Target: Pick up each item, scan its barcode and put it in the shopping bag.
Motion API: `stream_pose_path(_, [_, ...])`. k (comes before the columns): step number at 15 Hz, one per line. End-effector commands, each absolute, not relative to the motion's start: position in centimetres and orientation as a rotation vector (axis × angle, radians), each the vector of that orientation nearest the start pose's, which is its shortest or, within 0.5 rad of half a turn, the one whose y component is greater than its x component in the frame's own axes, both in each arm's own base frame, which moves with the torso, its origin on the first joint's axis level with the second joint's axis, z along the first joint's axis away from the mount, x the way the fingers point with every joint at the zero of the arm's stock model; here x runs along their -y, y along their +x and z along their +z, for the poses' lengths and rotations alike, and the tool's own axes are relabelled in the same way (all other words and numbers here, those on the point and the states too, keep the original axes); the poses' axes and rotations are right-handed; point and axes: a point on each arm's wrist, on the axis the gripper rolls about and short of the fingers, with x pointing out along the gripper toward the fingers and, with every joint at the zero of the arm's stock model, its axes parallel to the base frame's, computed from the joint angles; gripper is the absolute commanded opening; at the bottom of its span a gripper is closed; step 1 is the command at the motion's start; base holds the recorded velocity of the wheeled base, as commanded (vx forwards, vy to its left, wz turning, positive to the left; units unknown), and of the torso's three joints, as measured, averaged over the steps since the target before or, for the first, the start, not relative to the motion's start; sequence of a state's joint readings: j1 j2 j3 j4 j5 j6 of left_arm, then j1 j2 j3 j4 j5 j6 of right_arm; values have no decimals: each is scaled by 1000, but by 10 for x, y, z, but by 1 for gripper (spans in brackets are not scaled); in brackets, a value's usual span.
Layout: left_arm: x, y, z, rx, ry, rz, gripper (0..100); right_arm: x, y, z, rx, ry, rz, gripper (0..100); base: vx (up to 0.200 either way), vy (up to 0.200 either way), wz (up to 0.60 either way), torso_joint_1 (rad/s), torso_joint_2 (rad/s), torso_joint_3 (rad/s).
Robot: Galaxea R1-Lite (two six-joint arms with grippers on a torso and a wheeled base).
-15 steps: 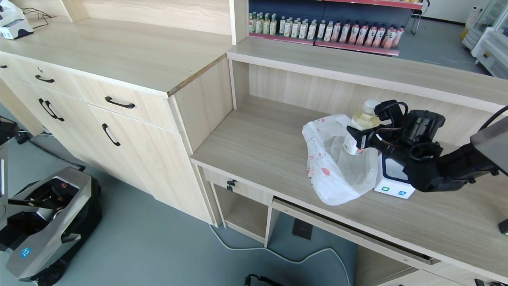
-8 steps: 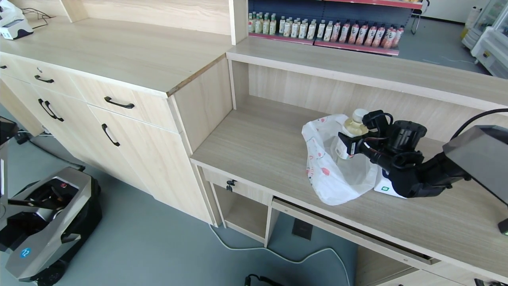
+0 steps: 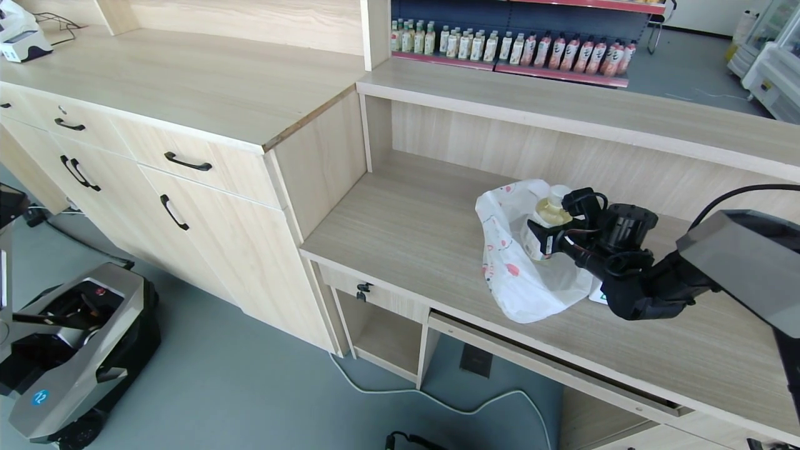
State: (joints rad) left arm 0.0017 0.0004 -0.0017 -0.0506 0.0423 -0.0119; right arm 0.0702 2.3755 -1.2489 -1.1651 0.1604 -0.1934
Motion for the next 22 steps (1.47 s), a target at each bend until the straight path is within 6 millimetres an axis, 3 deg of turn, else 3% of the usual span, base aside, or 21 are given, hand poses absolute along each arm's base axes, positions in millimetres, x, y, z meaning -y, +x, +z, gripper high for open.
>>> stream_pose_path(1, [-1,-23,81,54,-13,44,100,-36,460,82,46,-195,229,100,0,0,0,0,0,0])
stream_pose_path(3, [-1,-23,81,54,-13,44,100,-36,452,97,69,-199,226,100,0,0,0,0,0,0])
stream_pose_path(6, [-1,-23,81,52,-13,46,100,-32,415,147,123,-203,213,100,0,0,0,0,0,0])
stream_pose_path(7, [-1,-23,81,54,-15,44,100,-26,381,175,127,-217,201,100,0,0,0,0,0,0])
stream_pose_path(11, [-1,-23,81,54,-13,44,100,32,275,227,80,-402,9,100,0,0,0,0,0,0])
stream_pose_path(15, [-1,-23,81,54,-15,44,100,86,178,218,-248,-373,-278,100,0,0,-600,1,0,4])
stream_pose_path(18, [-1,-23,81,54,-15,44,100,117,153,211,-359,-305,-469,100,0,0,-600,1,2,5])
stream_pose_path(20, [-1,-23,81,52,-13,44,100,148,164,194,-437,-258,-530,100,0,0,-300,-4,1,4])
stream_pose_path(22, [-1,-23,81,52,-13,44,100,176,190,176,-457,-251,-538,100,0,0,0,0,0,0])
